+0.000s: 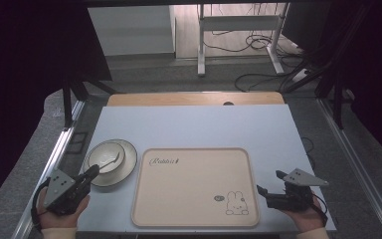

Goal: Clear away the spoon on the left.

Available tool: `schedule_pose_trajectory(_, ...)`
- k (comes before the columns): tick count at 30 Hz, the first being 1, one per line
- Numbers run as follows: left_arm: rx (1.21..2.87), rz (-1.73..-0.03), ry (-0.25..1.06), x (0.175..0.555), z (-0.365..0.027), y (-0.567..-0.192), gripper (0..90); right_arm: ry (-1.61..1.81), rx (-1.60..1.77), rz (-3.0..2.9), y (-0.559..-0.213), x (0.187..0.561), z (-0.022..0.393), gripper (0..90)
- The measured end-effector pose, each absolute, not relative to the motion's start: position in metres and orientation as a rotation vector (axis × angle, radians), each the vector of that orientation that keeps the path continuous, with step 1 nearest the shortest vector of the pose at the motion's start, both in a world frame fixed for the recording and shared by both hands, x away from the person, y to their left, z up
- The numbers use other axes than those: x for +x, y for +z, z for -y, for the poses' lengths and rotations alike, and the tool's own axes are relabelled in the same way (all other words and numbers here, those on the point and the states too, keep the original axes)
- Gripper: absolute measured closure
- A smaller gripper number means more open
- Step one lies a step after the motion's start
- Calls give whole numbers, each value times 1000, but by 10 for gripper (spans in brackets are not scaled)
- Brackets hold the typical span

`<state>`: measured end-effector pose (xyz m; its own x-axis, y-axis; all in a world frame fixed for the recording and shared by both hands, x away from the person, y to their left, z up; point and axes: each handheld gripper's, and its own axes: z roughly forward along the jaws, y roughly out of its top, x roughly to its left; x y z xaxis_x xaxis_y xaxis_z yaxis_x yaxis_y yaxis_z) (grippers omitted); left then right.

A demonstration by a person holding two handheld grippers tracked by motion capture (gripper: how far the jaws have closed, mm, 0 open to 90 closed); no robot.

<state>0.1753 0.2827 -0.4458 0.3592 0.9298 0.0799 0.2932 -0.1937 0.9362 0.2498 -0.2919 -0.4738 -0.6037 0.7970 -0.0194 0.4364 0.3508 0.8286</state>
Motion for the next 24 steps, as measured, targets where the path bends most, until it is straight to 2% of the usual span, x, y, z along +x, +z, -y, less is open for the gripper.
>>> schedule_pose_trajectory(24, 1714, -995, 880, 171, -260, -435, 896, 1151, 1075, -2196, -474, 250, 292, 153)
